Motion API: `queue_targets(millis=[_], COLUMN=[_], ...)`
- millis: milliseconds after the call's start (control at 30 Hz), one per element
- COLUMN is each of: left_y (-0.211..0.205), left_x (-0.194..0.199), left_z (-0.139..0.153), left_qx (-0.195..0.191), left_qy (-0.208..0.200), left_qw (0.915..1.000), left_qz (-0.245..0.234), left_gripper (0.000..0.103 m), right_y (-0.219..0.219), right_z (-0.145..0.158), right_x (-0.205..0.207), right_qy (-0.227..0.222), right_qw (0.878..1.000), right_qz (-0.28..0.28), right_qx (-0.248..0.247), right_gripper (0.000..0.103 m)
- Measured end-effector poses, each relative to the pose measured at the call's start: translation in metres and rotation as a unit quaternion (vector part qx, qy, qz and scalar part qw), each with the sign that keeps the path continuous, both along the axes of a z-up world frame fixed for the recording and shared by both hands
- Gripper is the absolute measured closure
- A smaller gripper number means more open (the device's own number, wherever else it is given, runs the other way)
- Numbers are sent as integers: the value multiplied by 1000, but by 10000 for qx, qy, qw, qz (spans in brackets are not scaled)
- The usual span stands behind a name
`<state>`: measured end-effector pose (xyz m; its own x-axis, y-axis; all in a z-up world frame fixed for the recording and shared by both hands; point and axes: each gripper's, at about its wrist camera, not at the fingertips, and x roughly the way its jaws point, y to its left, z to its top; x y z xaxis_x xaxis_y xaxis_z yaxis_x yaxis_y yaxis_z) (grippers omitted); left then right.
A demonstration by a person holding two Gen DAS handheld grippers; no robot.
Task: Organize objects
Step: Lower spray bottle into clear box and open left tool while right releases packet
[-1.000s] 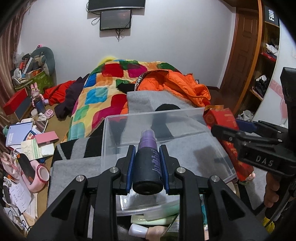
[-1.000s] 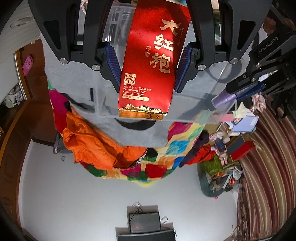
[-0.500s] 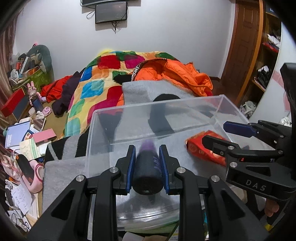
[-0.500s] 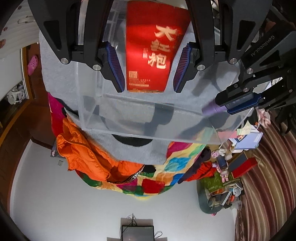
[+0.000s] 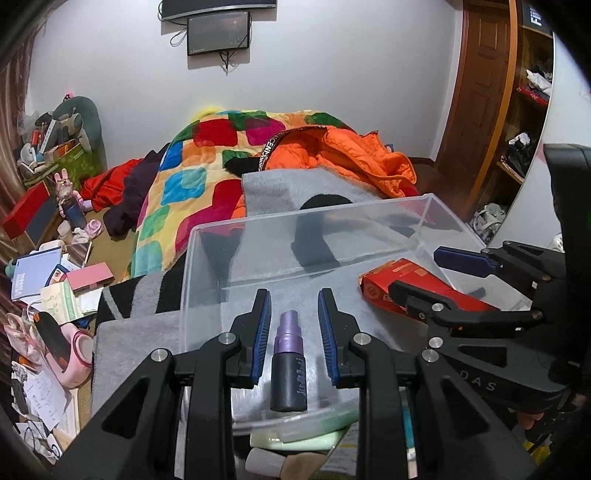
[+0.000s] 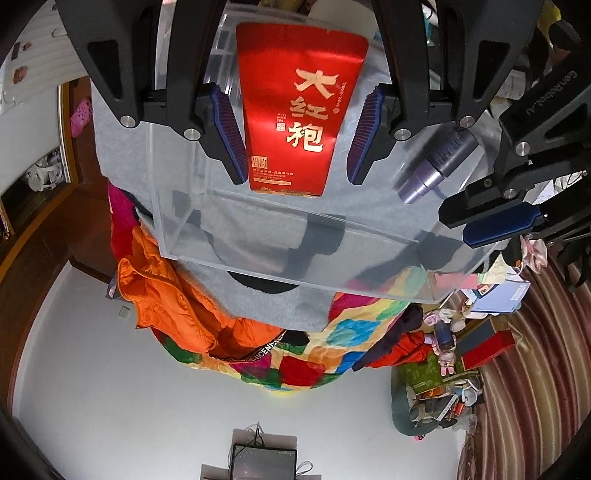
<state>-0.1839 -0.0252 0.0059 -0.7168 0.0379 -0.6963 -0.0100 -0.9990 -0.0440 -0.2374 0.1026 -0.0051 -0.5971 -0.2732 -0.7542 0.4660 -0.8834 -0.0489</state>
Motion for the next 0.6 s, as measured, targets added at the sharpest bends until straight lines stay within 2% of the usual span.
queue_targets(millis=[100,167,267,400,600], left_y=[-1,-1,-2,-1,-1], left_x=[8,13,23,40,61], left_z=[8,13,21,31,40], left_qx=[22,4,21,16,26], left_qy=[85,150,265,420,540], left_qw=[10000,9999,9996,9991,9985], left_qz=[-30,-22,-14,-10,-13], left_gripper=[75,73,59,46,33], right_y=[3,6,10,15,27], right_z=[7,14,25,36,47], right_x=[5,12,25,40,69], right_qy=[107,257,479,671,920], right_qw=[9999,9996,9988,9977,9955], right_qz=[-11,-46,-39,-33,-34], right_qx=[-41,-61,-88,-119,-232], right_gripper=[46,38,35,29,22])
